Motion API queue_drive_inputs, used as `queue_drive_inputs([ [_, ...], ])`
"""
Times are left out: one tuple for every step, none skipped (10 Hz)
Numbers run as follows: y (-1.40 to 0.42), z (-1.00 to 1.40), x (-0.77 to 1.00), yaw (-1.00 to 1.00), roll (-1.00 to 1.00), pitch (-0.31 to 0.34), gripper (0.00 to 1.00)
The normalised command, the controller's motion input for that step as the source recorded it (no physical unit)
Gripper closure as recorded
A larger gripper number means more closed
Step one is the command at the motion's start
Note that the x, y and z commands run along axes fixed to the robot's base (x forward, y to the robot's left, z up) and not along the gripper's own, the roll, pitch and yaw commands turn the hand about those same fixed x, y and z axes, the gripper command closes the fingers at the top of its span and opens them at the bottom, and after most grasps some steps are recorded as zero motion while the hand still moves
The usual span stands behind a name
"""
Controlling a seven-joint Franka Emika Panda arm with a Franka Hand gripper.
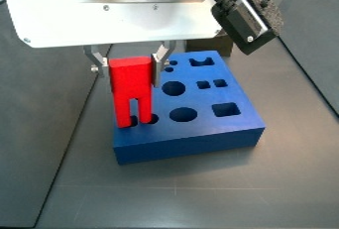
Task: Pick up the square-circle object. Move up. Move to above the board. Insert the square-circle object.
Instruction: Insert the square-circle object.
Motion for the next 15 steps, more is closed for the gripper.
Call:
queue_drive_inputs([
  [0.00, 0.00, 0.18, -0.01, 0.00, 0.006, 1.00],
  [0.00, 0.00, 0.25, 0.00, 0.00, 0.027, 1.00],
  [0.00, 0.00, 0.34, 0.00, 0.00, 0.056, 1.00],
  [0.00, -0.02, 0.25, 0.00, 0.00, 0.051, 1.00],
  [0.00, -0.06, 0.22, 0.00, 0.02, 0.036, 1.00],
  [0.00, -0.05, 0.18, 0.00, 0.01, 0.030, 1.00],
  [0.00, -0.04, 0.08, 0.00, 0.00, 0.017, 1.00],
  [0.00, -0.01, 0.00, -0.02, 0.00, 0.001, 1.00],
  [0.00, 0.00, 0.00, -0.03, 0.00, 0.000, 1.00],
  [0.00, 0.00, -0.04, -0.05, 0.00, 0.000, 1.00],
  [0.00, 0.00, -0.03, -0.04, 0.00, 0.000, 1.00],
  [0.00, 0.00, -0.04, -0.04, 0.00, 0.000, 1.00],
  [0.00, 0.00, -0.12, -0.06, 0.00, 0.000, 1.00],
  [0.00, -0.02, -0.14, -0.05, 0.00, 0.000, 1.00],
  [0.00, -0.03, -0.15, -0.03, 0.00, 0.000, 1.00],
])
